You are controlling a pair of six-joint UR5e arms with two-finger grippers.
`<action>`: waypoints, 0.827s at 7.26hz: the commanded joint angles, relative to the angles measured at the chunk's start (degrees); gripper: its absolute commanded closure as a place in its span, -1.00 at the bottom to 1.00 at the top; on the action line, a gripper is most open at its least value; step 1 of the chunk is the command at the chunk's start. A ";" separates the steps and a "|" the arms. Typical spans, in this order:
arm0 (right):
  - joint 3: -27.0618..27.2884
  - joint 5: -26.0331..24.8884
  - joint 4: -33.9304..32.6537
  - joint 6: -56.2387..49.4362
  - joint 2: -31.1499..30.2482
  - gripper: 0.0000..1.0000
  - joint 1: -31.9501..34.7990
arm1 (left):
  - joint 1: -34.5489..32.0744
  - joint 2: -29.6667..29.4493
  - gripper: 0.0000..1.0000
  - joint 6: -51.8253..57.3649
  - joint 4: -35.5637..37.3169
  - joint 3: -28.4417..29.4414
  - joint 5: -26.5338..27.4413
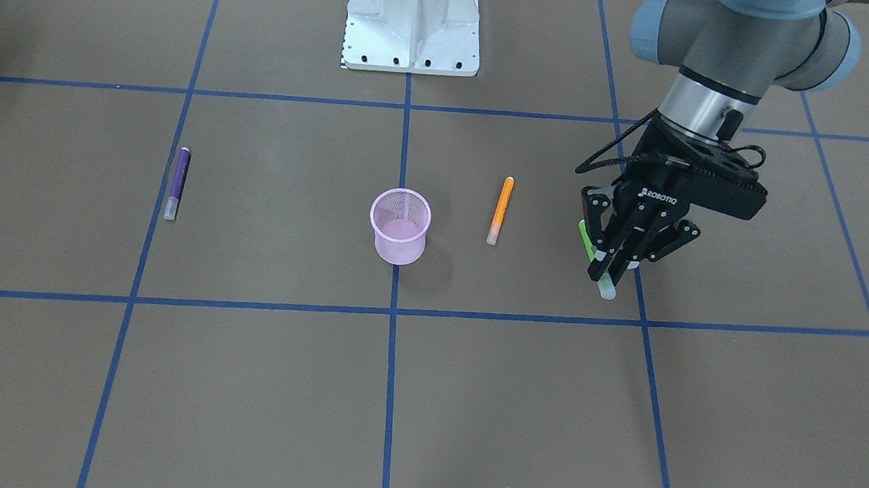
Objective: Collect pens into pen holder
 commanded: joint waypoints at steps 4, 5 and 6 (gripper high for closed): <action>-15.99 -3.71 5.34 -4.18 9.24 -0.98 -3.81 | 0.14 -3.71 1.00 0.35 0.02 2.33 0.70; -18.02 -3.99 5.34 -5.69 11.09 -0.98 -4.78 | 0.14 -4.33 1.00 0.43 -0.07 3.21 0.79; -18.91 -3.99 5.34 -5.62 11.46 -0.95 -5.75 | 0.14 -4.33 1.00 0.43 -0.07 3.31 0.70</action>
